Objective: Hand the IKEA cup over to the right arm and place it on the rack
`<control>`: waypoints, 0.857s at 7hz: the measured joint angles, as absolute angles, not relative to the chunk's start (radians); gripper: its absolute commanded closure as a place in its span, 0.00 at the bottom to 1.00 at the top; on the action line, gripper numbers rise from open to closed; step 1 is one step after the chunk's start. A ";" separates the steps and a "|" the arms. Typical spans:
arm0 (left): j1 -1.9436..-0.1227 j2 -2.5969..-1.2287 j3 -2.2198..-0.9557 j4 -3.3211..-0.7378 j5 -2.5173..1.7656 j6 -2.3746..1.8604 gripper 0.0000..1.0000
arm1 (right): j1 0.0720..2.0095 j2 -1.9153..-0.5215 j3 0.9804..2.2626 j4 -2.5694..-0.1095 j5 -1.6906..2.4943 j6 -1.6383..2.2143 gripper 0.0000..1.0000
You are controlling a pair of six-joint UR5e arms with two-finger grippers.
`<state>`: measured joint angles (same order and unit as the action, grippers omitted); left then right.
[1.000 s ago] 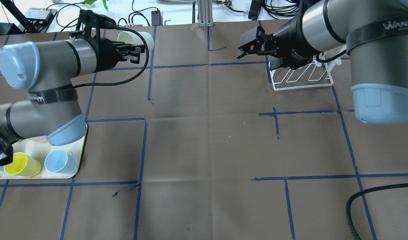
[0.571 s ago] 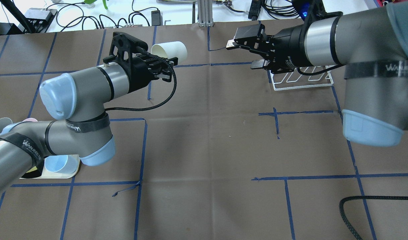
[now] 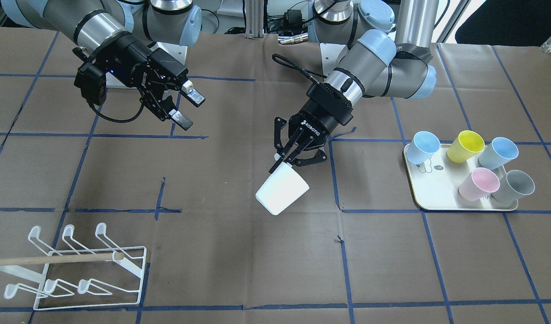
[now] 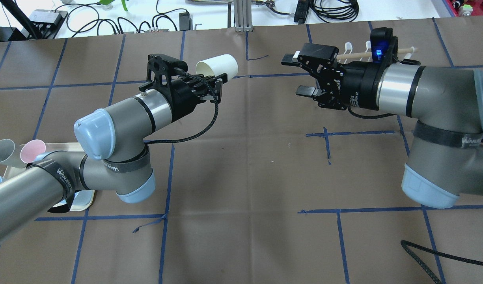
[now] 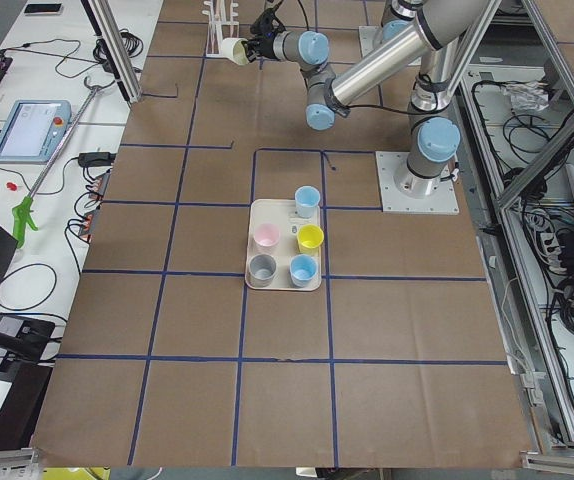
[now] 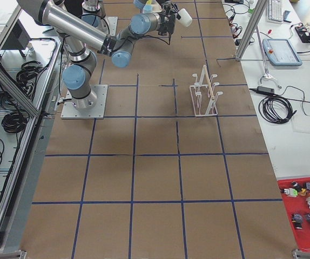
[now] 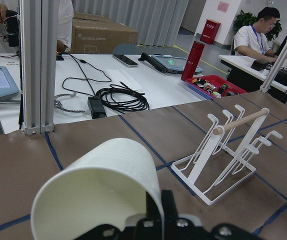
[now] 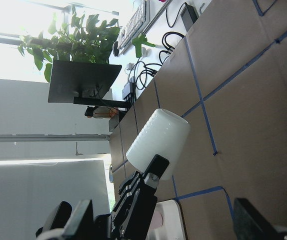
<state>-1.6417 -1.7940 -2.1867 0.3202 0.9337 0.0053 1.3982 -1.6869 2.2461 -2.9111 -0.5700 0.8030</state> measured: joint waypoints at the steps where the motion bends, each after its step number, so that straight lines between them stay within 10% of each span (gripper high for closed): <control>1: -1.666 -1.797 -2.189 0.327 0.934 -0.019 1.00 | 1.394 -1.685 2.285 -3.003 -0.584 0.915 0.04; 6: -1.687 -1.788 -2.209 0.331 0.916 -0.017 1.00 | 1.399 -1.609 2.323 -3.234 -0.919 1.210 0.01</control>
<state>-1.6866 -1.7882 -2.2086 0.3313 0.9157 -0.0173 1.3994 -1.6087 2.3225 -3.2344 -0.9187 1.2096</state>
